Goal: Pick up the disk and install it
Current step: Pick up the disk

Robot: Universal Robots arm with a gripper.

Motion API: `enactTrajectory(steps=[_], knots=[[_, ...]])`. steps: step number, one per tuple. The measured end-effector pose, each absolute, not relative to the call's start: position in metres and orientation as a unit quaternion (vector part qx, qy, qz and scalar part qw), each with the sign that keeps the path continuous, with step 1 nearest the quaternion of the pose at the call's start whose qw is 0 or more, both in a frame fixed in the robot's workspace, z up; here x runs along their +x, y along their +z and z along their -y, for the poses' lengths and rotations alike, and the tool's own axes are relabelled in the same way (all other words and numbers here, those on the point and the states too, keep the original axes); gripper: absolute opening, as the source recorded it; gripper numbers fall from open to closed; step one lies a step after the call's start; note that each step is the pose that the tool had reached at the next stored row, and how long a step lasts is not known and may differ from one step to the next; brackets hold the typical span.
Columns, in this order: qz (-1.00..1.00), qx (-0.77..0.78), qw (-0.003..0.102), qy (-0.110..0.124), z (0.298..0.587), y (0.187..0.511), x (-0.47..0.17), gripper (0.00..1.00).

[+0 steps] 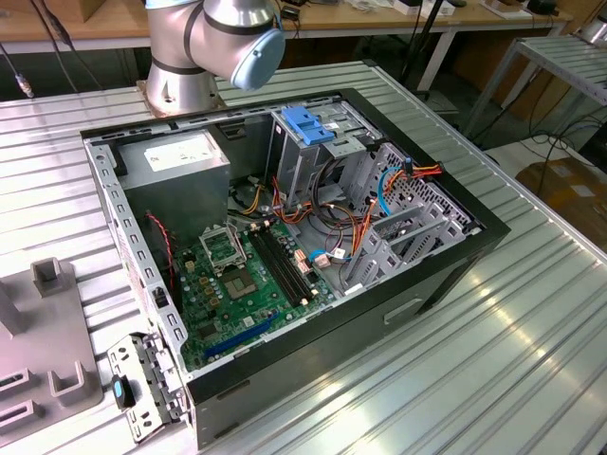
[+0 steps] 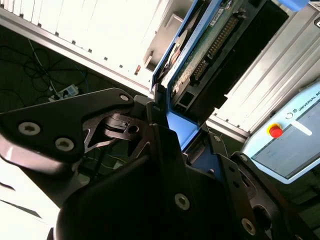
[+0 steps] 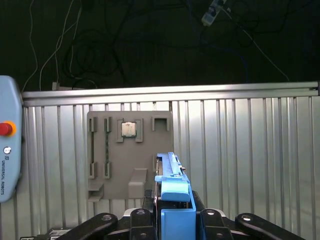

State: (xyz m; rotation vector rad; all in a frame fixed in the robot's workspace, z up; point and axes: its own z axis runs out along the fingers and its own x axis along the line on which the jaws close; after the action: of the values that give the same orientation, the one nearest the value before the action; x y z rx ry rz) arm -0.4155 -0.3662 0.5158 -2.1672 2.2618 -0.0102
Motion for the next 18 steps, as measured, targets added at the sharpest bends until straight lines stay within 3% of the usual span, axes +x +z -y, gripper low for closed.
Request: enactTrajectory(steps=[18], knots=[[-0.722, -0.692, 0.005, -0.003, 0.366, 0.516, -0.400, 0.37]])
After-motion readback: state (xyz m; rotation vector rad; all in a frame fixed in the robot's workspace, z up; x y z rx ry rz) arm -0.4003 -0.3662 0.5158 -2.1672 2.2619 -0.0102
